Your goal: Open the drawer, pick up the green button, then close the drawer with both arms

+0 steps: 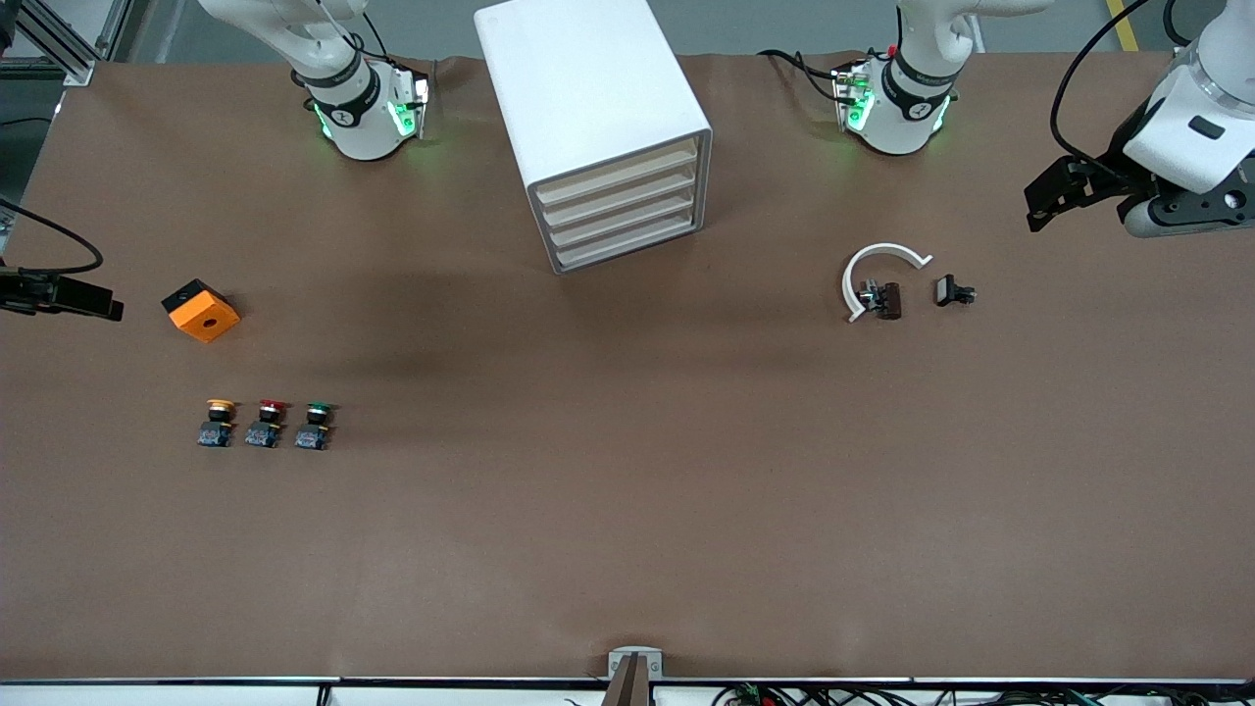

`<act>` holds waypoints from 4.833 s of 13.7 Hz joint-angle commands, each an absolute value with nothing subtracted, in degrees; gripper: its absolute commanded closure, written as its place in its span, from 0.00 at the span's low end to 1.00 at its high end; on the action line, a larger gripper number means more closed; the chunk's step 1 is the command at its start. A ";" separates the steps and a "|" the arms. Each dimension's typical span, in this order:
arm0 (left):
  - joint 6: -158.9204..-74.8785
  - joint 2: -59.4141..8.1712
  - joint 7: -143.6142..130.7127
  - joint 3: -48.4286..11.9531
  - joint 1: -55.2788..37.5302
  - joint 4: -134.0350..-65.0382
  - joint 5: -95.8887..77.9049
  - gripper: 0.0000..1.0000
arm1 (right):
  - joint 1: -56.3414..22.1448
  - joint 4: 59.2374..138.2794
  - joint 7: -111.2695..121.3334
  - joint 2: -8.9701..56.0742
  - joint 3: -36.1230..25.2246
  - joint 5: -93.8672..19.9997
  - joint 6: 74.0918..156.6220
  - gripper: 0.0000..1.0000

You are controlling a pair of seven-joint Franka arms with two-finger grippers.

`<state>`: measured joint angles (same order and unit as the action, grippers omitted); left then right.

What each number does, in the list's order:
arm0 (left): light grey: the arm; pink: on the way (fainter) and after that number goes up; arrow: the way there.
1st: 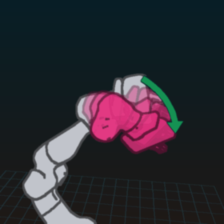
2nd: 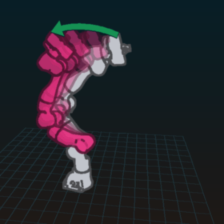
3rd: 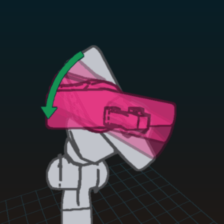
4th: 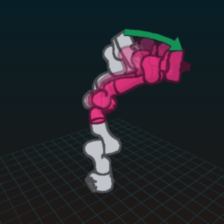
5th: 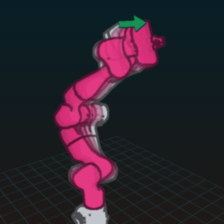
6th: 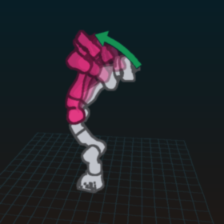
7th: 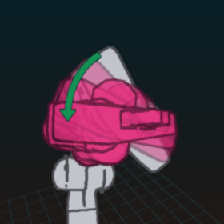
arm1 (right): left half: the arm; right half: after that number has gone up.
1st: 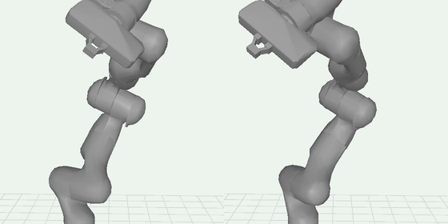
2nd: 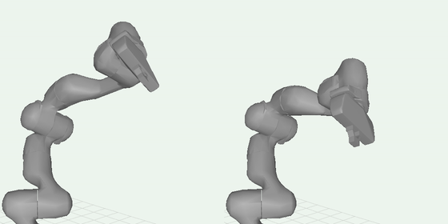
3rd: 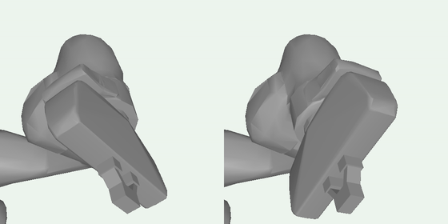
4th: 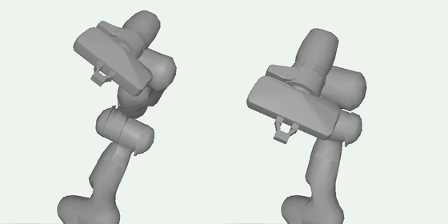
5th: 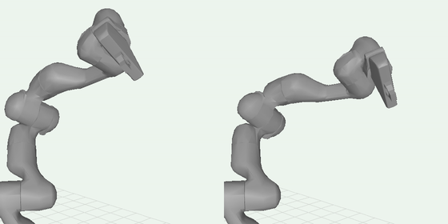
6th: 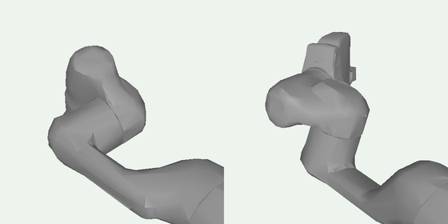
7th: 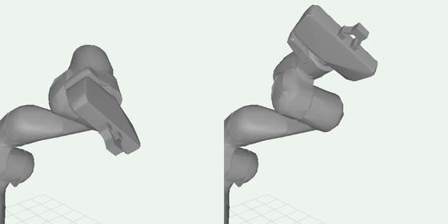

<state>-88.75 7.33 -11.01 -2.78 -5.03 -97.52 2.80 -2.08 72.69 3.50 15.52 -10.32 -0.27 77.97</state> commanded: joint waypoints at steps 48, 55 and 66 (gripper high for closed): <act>-89.21 2.11 -9.67 -5.89 -0.53 -91.49 0.88 0.00 | 1.58 92.11 5.89 -9.14 -5.01 0.79 84.11 0.00; -86.84 2.37 -9.67 -6.42 -0.53 -92.11 1.14 0.00 | 2.55 93.43 5.54 -10.37 -3.96 1.32 84.11 0.00; -90.09 6.51 -6.07 -6.94 0.00 -96.86 1.14 0.00 | 3.96 93.69 5.01 -10.55 -3.08 1.23 84.02 0.00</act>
